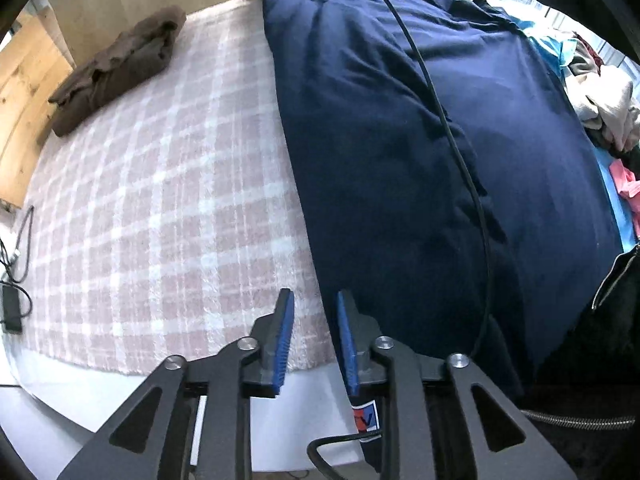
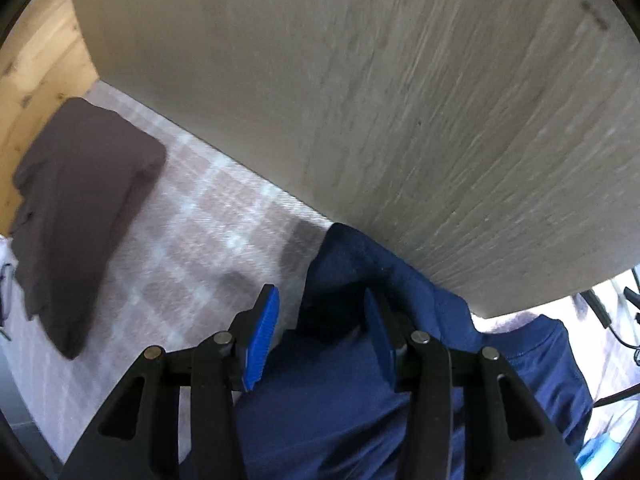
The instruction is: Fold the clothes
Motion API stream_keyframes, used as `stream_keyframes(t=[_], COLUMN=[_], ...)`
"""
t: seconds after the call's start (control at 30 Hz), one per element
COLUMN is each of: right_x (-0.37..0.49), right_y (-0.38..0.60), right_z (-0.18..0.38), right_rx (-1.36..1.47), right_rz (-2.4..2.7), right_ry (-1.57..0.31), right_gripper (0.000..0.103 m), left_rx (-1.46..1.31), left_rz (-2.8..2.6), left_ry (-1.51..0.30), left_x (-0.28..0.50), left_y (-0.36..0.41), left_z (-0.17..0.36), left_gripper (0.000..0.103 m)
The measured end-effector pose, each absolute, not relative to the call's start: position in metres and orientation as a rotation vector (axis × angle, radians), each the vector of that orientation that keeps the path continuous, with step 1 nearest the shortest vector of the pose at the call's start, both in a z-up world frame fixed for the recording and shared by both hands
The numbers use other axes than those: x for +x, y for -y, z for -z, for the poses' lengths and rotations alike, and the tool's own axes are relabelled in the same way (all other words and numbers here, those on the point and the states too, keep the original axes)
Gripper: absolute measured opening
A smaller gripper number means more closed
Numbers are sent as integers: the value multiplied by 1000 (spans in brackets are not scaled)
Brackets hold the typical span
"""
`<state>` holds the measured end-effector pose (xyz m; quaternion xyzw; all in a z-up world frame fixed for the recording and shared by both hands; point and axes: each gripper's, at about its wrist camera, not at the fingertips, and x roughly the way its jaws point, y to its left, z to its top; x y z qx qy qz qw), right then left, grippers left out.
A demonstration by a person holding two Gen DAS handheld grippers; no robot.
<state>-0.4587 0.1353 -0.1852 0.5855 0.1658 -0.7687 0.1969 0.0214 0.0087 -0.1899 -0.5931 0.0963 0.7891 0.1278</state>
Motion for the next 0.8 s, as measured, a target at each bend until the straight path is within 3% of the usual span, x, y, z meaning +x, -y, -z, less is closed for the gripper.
stream_keyframes(t=[0.03, 0.1, 0.17, 0.23, 0.4, 0.53, 0.8], right_x=[-458, -458, -459, -462, -456, -441, -342], right_y=[-136, -139, -146, -155, -162, -160, -209], right_z=[187, 189, 185, 178, 166, 158, 82], right_rx=[1630, 1608, 1578, 1539, 1480, 1457, 1346], right_rz=[2169, 2193, 2224, 2275, 2307, 2254, 2123], right_ry=[-483, -506, -473, -429, -375, -396, -209], right_gripper=[15, 10, 7, 6, 6, 17, 21], left_rx=[-1727, -1714, -1696, -1678, -1649, -1668, -1679], left_rz=[-2290, -2286, -2281, -2294, -2321, -2371, -2391], left_ry=[-265, -212, -166, -199, -256, -123, -107], left_x=[22, 24, 27, 33, 49, 59, 96], left_y=[-8, -6, -5, -7, -7, 17, 60], left_z=[192, 193, 195, 194, 190, 174, 145], left_gripper=[22, 16, 3, 2, 2, 3, 4])
